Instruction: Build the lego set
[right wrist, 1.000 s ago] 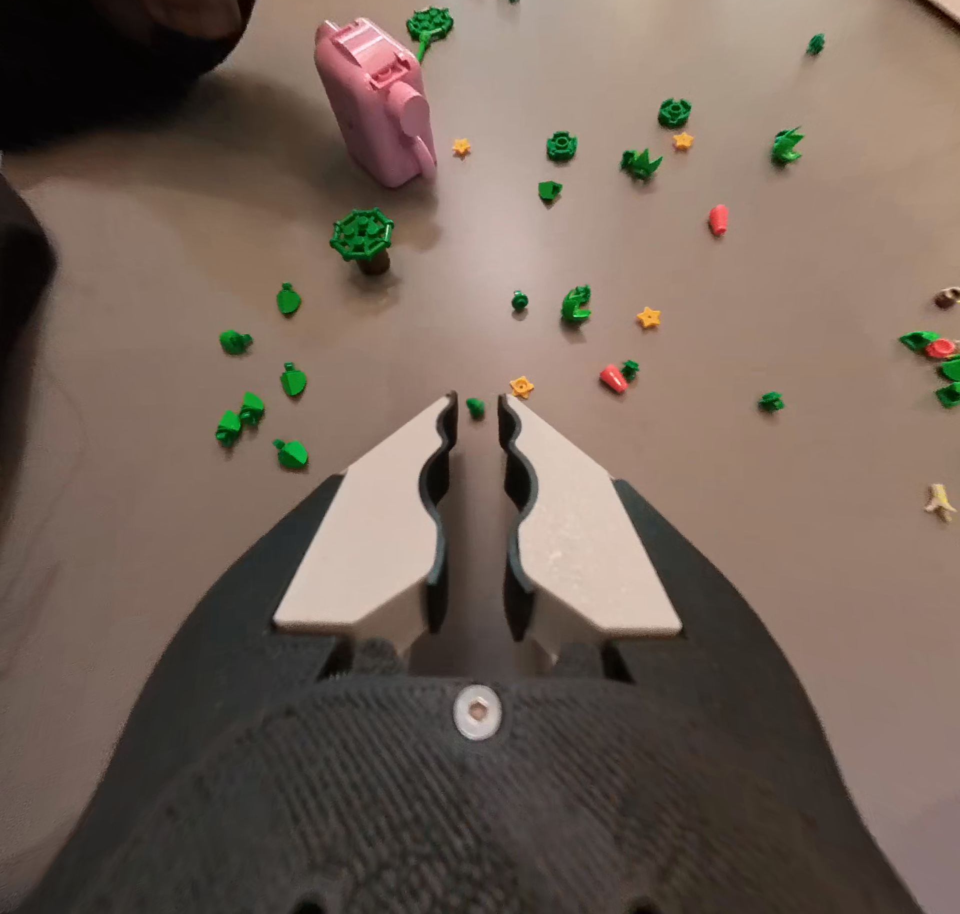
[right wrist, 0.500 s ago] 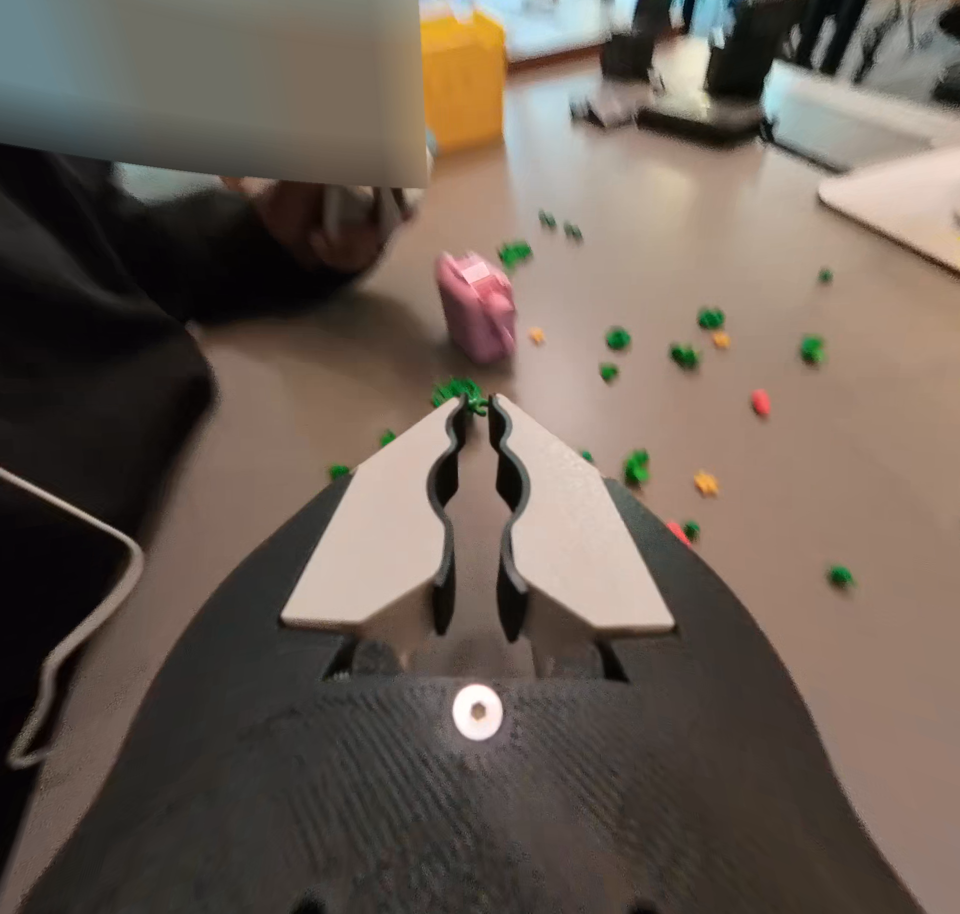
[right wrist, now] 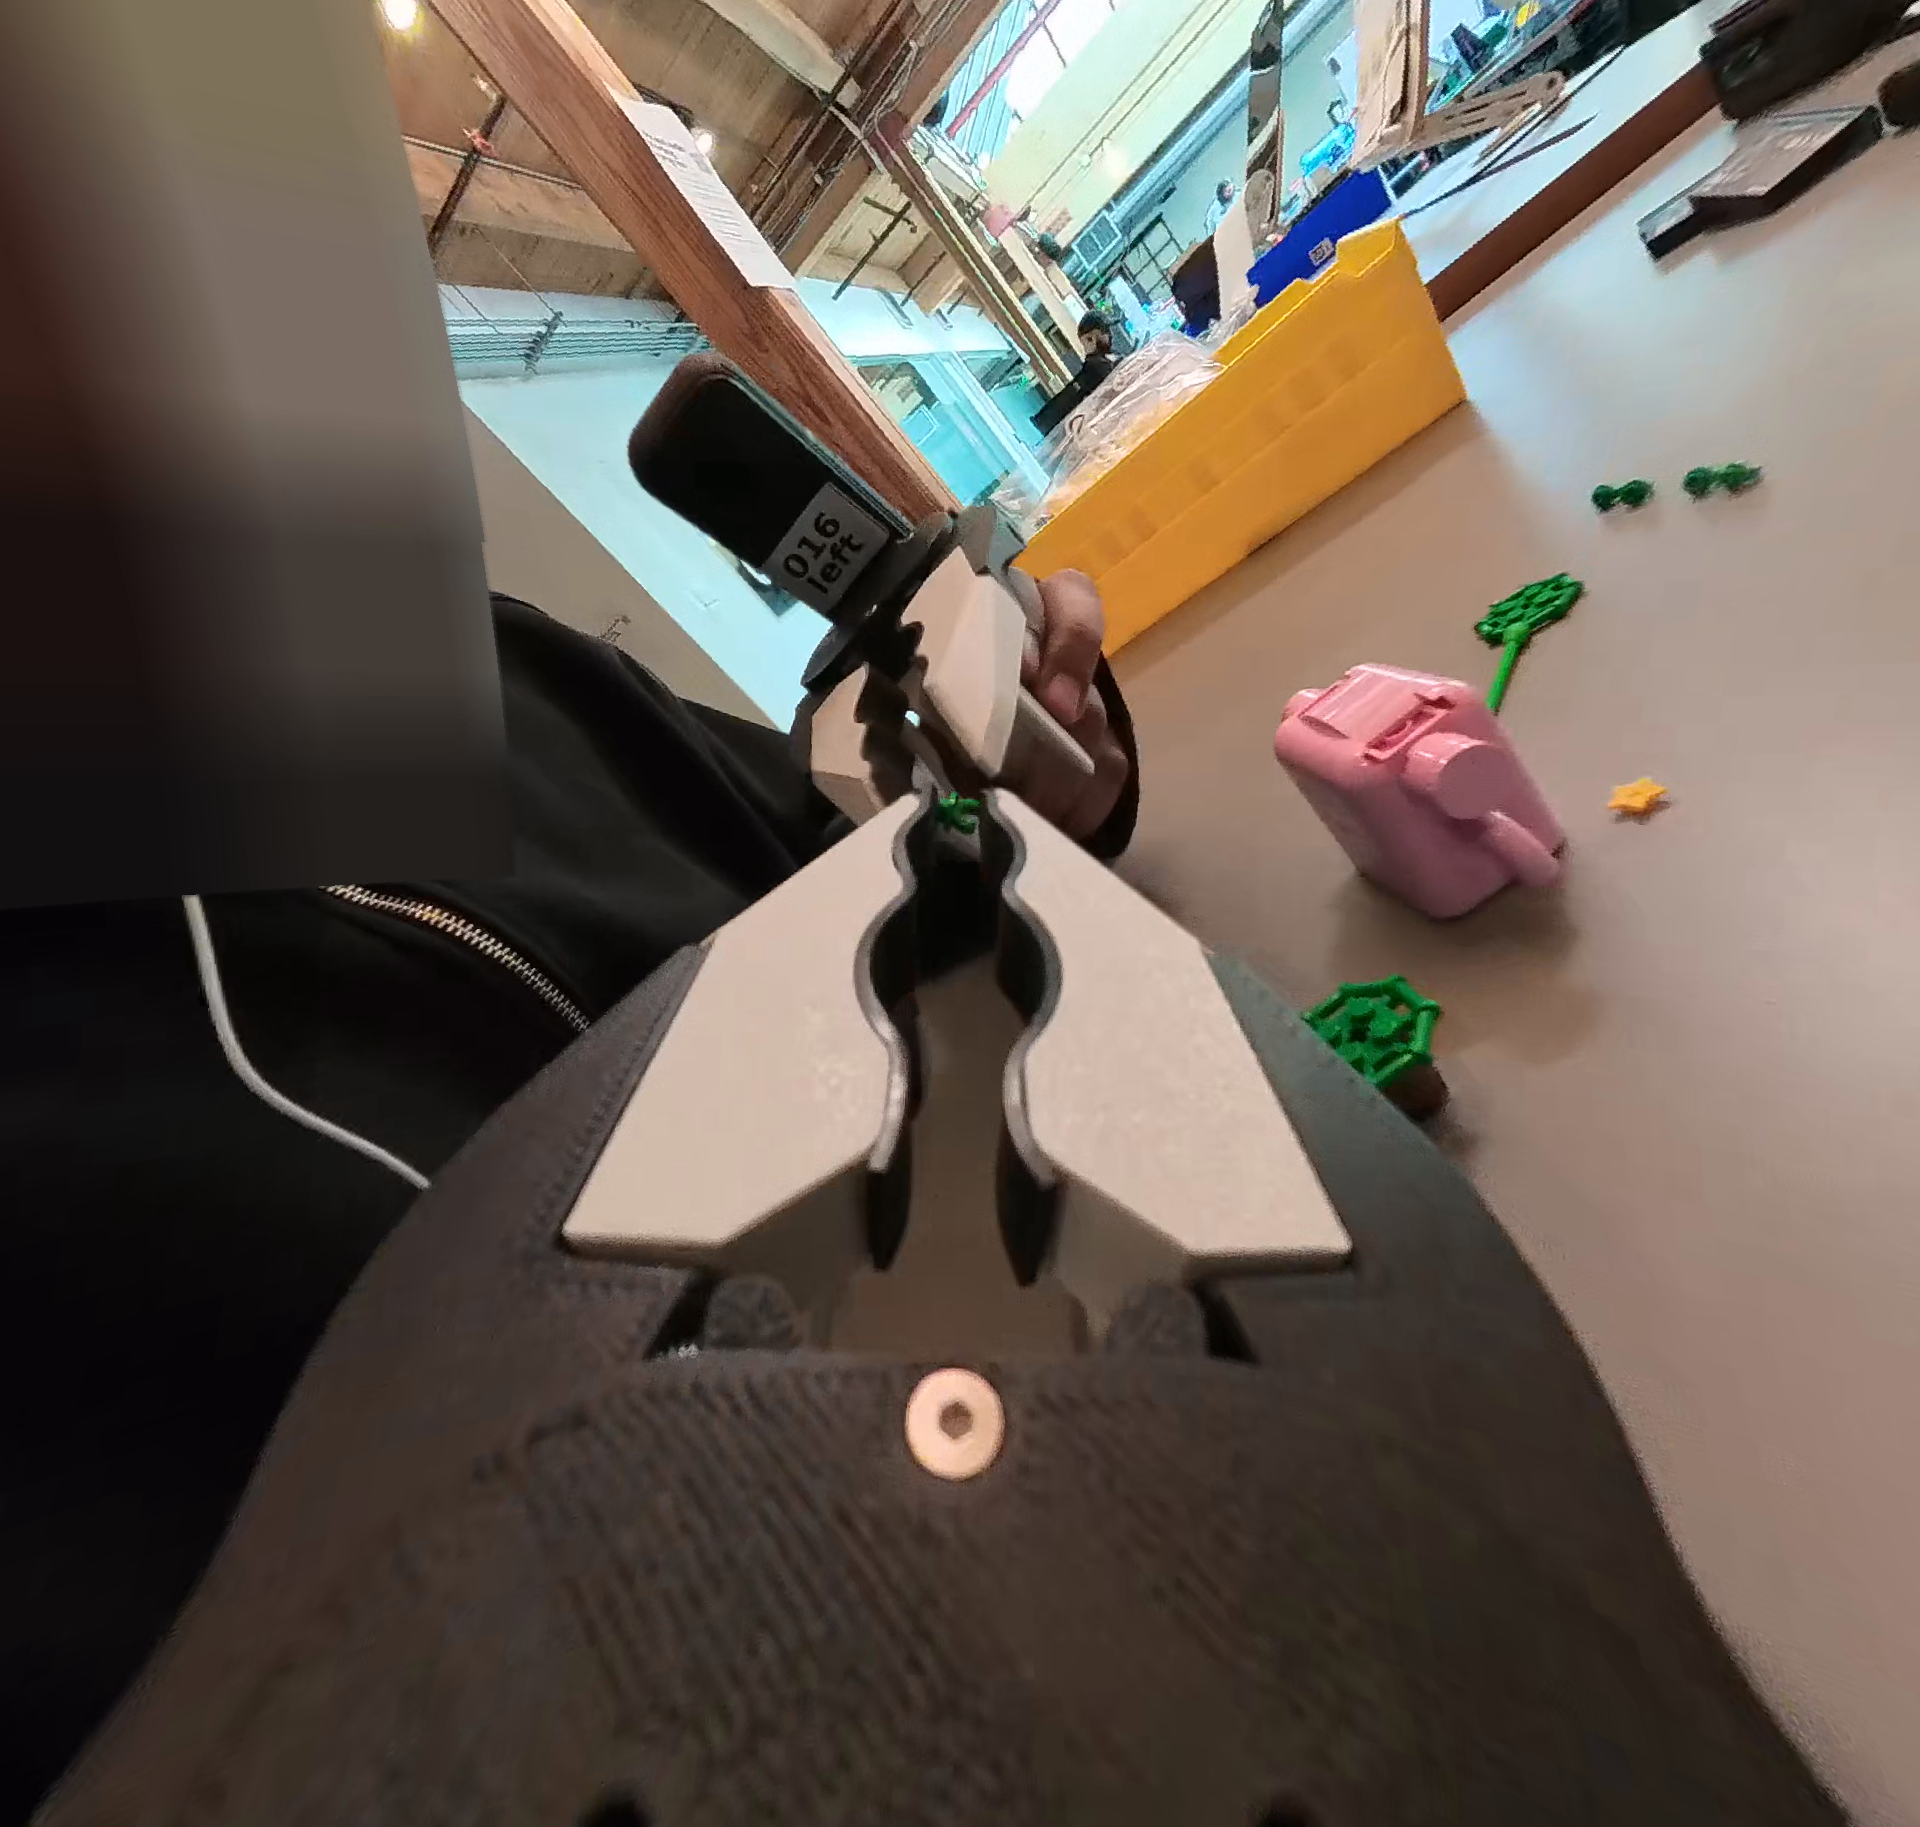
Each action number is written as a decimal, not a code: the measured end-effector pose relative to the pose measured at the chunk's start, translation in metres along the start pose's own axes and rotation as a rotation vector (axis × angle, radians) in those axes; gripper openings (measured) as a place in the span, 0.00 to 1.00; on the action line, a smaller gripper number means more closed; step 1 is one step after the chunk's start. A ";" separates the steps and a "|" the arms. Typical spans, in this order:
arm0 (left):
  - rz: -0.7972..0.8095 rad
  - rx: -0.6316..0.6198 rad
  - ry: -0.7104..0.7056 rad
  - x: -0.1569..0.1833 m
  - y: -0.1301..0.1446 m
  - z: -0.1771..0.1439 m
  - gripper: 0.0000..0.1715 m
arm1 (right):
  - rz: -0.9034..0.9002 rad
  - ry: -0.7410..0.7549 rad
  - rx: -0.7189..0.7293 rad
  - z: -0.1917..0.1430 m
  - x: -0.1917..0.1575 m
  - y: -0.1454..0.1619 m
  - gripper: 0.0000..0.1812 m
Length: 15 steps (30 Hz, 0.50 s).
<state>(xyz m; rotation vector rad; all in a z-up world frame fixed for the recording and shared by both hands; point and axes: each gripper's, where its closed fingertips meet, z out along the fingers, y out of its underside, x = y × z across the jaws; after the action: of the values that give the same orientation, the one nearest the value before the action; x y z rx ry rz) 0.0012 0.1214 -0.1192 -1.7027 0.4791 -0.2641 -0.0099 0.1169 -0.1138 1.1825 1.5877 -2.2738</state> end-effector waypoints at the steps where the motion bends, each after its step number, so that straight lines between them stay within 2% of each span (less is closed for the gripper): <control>1: 0.003 0.000 -0.002 0.000 0.000 0.000 0.08 | 0.008 -0.006 0.000 0.001 -0.001 0.000 0.03; 11: 0.055 0.008 -0.023 0.000 -0.002 -0.001 0.02 | 0.109 -0.060 0.000 0.006 -0.003 0.002 0.04; 13: 0.063 0.015 -0.013 0.003 -0.004 -0.002 0.00 | 0.130 -0.049 -0.007 0.006 0.000 0.003 0.08; 15: 0.061 0.010 -0.012 0.003 -0.003 -0.001 0.00 | 0.129 -0.069 -0.011 0.006 -0.004 0.003 0.03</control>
<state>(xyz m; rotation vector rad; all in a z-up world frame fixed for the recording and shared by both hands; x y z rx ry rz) 0.0035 0.1193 -0.1165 -1.6760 0.5196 -0.2114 -0.0089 0.1096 -0.1125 1.1553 1.4530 -2.1977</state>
